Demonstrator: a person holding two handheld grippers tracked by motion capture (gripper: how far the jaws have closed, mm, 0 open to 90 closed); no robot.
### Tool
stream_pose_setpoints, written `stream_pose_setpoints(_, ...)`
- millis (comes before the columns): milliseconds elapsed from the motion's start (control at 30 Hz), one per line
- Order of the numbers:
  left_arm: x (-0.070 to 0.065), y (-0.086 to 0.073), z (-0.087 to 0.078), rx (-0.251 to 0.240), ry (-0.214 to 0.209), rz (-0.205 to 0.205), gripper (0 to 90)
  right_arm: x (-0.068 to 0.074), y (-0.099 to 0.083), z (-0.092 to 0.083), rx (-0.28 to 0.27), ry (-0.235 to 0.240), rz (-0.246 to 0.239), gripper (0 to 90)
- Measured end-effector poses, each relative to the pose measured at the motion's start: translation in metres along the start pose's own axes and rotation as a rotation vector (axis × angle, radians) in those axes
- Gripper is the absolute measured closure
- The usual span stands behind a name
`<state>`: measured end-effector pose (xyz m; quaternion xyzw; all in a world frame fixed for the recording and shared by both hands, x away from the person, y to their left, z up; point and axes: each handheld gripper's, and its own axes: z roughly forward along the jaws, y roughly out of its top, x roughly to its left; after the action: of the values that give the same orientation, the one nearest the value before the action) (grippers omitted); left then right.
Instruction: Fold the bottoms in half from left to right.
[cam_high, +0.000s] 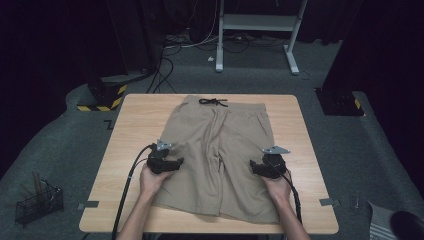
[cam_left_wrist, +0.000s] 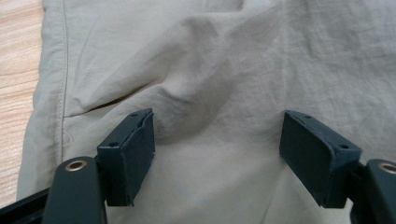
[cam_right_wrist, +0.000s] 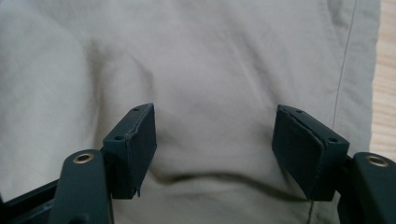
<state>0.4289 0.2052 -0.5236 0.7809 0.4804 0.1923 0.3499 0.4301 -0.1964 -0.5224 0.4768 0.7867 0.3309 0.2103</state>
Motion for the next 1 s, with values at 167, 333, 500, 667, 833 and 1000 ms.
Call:
stream_pose_setpoints(167,-0.003,-0.008,-0.003,-0.026,0.028,0.025,28.9,0.0,-0.005,-0.004,-0.005,0.005,-0.011,30.7)
stream_pose_setpoints(333,-0.004,-0.012,-0.008,-0.026,0.027,0.027,29.2,-0.003,-0.009,-0.009,-0.007,0.013,-0.016,30.7)
stream_pose_setpoints(500,-0.008,-0.019,-0.015,-0.028,0.04,0.013,29.3,-0.006,-0.017,-0.016,-0.009,0.012,-0.017,30.8)
stream_pose_setpoints(667,-0.016,-0.03,-0.026,-0.028,0.038,0.011,29.3,-0.008,-0.027,-0.027,-0.009,0.018,-0.024,30.9)
stream_pose_setpoints(833,-0.02,-0.038,-0.034,-0.03,0.026,0.018,29.1,-0.011,-0.036,-0.036,-0.01,0.03,-0.034,30.9)
stream_pose_setpoints(1000,-0.026,-0.048,-0.045,-0.03,0.003,0.029,28.3,-0.013,-0.041,-0.042,-0.013,0.042,-0.048,30.8)
